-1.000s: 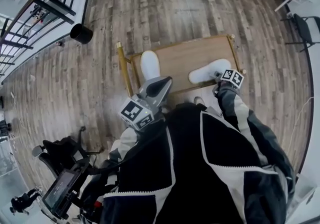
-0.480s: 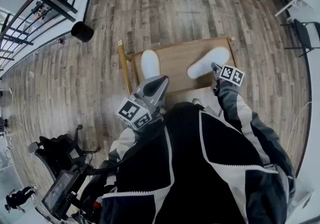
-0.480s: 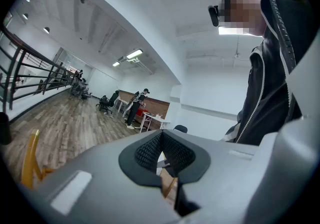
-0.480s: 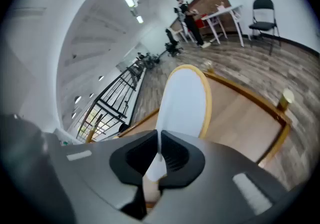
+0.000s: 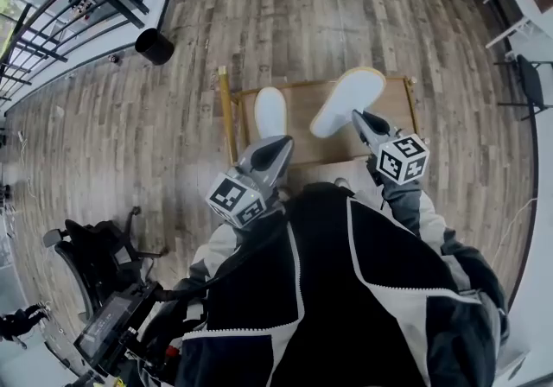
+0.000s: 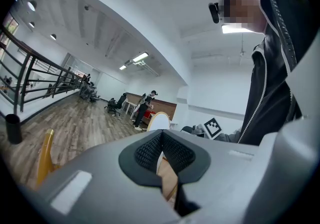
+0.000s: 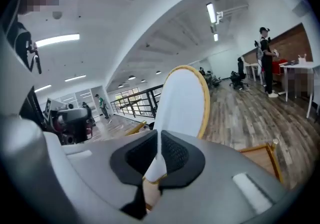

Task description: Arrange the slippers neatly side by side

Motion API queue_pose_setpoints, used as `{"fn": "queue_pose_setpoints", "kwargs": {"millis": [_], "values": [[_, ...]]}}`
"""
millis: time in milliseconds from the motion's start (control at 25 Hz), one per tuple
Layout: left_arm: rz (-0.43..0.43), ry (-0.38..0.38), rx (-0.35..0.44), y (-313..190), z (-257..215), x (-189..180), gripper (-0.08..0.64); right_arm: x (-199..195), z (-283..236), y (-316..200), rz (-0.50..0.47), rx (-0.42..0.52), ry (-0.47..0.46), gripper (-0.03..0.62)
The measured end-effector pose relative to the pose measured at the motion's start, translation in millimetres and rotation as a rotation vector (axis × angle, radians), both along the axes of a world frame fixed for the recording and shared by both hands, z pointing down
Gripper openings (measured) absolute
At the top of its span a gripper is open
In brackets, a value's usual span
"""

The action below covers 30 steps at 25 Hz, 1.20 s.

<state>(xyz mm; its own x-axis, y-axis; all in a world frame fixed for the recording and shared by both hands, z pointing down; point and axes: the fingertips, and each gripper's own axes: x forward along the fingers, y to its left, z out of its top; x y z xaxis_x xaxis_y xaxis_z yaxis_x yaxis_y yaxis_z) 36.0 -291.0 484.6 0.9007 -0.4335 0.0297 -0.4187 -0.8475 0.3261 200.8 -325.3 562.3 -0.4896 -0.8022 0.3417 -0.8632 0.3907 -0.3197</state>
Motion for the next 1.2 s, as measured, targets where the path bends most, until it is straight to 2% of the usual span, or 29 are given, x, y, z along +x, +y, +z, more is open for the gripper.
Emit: {"fn": "queue_pose_setpoints", "kwargs": {"millis": [280, 560, 840, 1200], "values": [[-0.068, -0.001, -0.001, 0.3, 6.5, -21.8, 0.018, -57.8, -41.5, 34.0, -0.161, 0.132, 0.072, 0.021], [-0.097, -0.002, -0.001, -3.4, 7.0, -27.8, 0.018, -77.7, -43.7, 37.9, -0.239, 0.142, 0.118, 0.021], [-0.110, 0.001, -0.018, -1.6, 9.4, -32.2, 0.019, -81.0, -30.3, 37.2, -0.242, 0.088, 0.122, 0.021], [-0.132, -0.003, -0.014, -1.0, 7.1, -38.2, 0.019, -79.8, 42.0, 6.7, -0.263, -0.044, 0.209, 0.021]]}}
